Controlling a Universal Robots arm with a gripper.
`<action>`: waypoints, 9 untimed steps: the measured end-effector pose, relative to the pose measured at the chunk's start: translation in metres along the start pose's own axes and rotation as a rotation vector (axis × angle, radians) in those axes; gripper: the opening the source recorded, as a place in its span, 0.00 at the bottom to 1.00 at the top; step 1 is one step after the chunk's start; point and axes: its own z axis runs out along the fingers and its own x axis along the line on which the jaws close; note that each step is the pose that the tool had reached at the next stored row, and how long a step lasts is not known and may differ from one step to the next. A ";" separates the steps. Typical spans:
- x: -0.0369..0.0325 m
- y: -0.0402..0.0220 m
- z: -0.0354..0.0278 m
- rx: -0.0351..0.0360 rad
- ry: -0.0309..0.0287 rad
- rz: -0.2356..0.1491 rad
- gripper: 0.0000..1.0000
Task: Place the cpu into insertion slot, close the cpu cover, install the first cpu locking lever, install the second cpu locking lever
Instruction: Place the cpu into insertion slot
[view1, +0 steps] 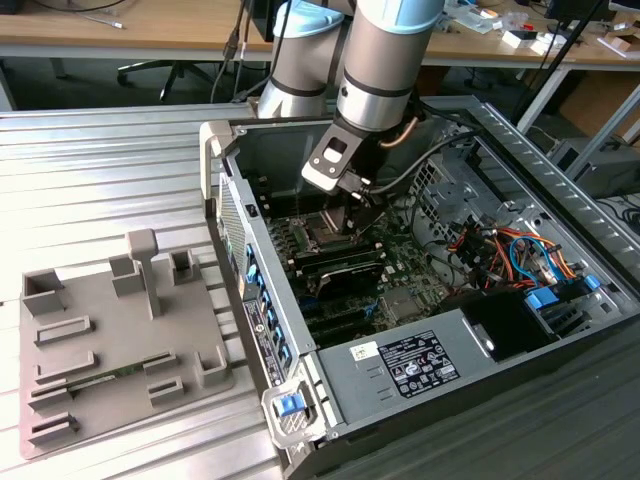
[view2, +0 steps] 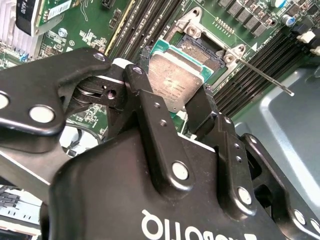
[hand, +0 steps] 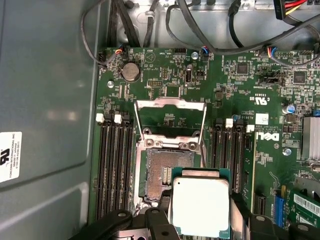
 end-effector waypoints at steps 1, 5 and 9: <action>0.0000 -0.0005 0.0000 0.0000 0.0000 0.000 0.54; 0.0002 -0.0030 0.0001 0.0000 -0.0001 0.000 0.54; 0.0003 -0.0059 0.0002 0.0000 -0.0001 0.000 0.54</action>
